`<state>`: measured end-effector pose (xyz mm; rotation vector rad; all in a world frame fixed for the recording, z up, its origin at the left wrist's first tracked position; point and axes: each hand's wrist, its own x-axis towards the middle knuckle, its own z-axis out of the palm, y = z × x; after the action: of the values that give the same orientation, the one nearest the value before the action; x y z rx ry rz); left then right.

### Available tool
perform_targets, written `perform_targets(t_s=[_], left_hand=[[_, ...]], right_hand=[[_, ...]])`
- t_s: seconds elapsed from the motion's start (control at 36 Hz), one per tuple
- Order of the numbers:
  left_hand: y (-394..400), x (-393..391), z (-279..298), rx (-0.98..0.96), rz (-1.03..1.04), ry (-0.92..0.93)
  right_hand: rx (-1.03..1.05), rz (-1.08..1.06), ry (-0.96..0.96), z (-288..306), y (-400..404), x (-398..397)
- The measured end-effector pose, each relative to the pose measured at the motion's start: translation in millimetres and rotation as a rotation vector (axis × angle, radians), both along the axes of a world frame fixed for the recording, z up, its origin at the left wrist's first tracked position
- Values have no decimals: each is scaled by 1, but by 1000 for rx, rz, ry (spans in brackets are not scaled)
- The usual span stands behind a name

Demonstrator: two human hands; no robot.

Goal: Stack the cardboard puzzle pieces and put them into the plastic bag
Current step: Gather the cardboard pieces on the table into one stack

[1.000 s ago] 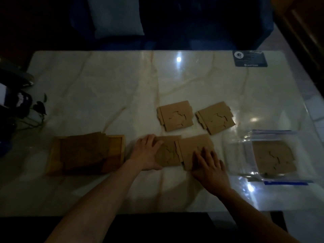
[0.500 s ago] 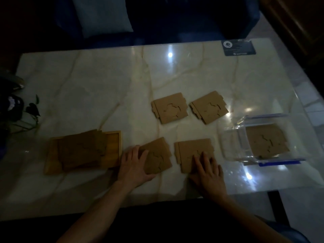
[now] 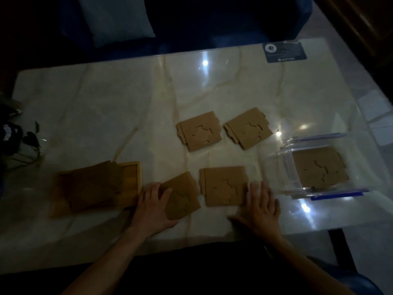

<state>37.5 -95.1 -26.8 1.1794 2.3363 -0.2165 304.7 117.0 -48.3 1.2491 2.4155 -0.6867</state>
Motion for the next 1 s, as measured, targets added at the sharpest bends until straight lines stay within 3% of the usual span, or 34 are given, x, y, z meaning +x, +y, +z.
perform_targets(t_s=[0.31,0.64,1.0], left_hand=[[22,4,21,177,-73,50],[123,39,2,199,-368,-51],[138,44,-11,187,-359,-37]], right_hand=[[-134,-156,-141,-18,14,20],[-257,-161,-73,-1,28,9],[-454,-146,-178,21,40,-6]])
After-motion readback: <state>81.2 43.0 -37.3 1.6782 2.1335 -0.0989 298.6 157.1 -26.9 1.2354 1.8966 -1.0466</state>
